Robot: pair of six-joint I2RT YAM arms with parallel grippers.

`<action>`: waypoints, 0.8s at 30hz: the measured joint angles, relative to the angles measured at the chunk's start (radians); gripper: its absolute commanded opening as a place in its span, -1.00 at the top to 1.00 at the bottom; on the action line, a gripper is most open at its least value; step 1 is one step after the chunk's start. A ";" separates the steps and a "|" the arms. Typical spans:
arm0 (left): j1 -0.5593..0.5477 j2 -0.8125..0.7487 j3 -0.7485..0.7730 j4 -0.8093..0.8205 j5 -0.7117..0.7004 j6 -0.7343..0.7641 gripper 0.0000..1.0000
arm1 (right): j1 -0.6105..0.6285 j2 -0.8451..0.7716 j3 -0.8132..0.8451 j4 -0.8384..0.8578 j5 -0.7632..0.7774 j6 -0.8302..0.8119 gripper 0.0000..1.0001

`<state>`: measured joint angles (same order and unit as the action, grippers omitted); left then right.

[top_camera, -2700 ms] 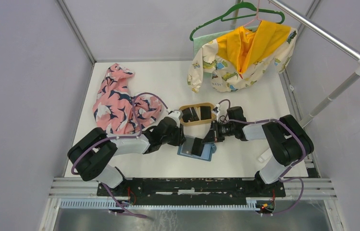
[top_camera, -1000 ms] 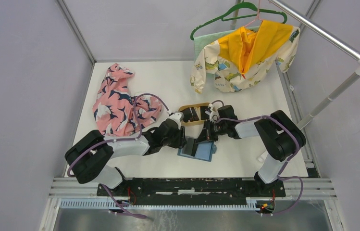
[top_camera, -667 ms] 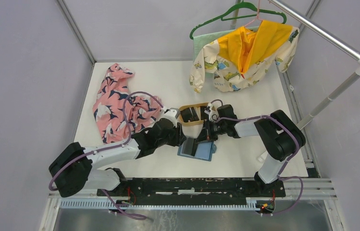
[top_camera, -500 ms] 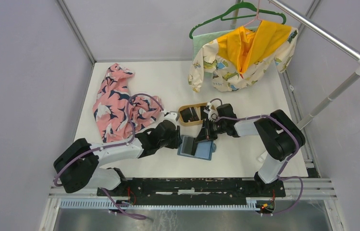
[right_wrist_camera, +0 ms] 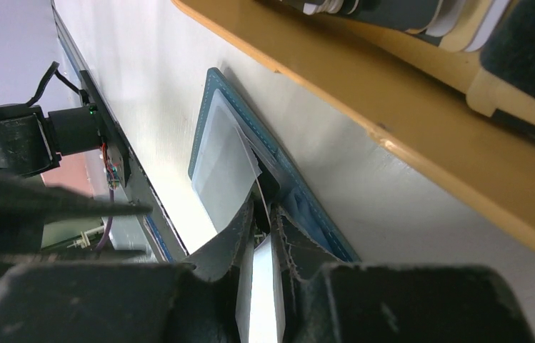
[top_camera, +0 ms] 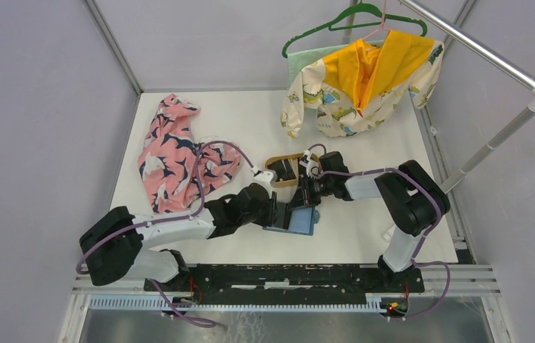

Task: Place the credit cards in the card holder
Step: Insert the credit card into the card holder.

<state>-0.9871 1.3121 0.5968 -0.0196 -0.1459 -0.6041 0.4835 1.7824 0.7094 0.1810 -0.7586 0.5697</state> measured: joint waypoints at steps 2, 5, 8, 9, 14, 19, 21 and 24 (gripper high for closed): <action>-0.035 0.018 0.034 0.012 -0.003 -0.023 0.53 | 0.000 0.000 0.001 -0.002 0.000 0.000 0.63; -0.086 0.095 0.103 0.030 -0.037 -0.060 0.53 | 0.000 0.000 0.001 -0.003 0.000 -0.002 0.63; -0.130 0.213 0.174 0.036 -0.088 -0.093 0.55 | 0.000 0.000 0.001 -0.003 0.000 -0.003 0.63; -0.139 0.246 0.191 0.035 -0.101 -0.104 0.56 | 0.000 0.000 0.001 -0.003 0.000 -0.004 0.63; -0.171 0.375 0.279 0.008 -0.179 -0.131 0.56 | 0.000 0.002 0.003 -0.006 -0.002 -0.009 0.62; -0.178 0.438 0.348 -0.036 -0.246 -0.148 0.50 | 0.000 0.006 0.008 -0.010 -0.004 -0.011 0.57; -0.180 0.451 0.357 -0.055 -0.267 -0.155 0.40 | 0.000 0.006 0.009 -0.010 -0.005 -0.012 0.53; -0.184 0.460 0.362 -0.068 -0.294 -0.167 0.28 | 0.000 0.006 0.011 -0.010 -0.008 -0.014 0.50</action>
<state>-1.1709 1.7718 0.9588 -0.0879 -0.4404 -0.7712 0.4835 1.7889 0.7200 0.1707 -0.7666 0.5552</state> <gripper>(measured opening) 0.311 0.235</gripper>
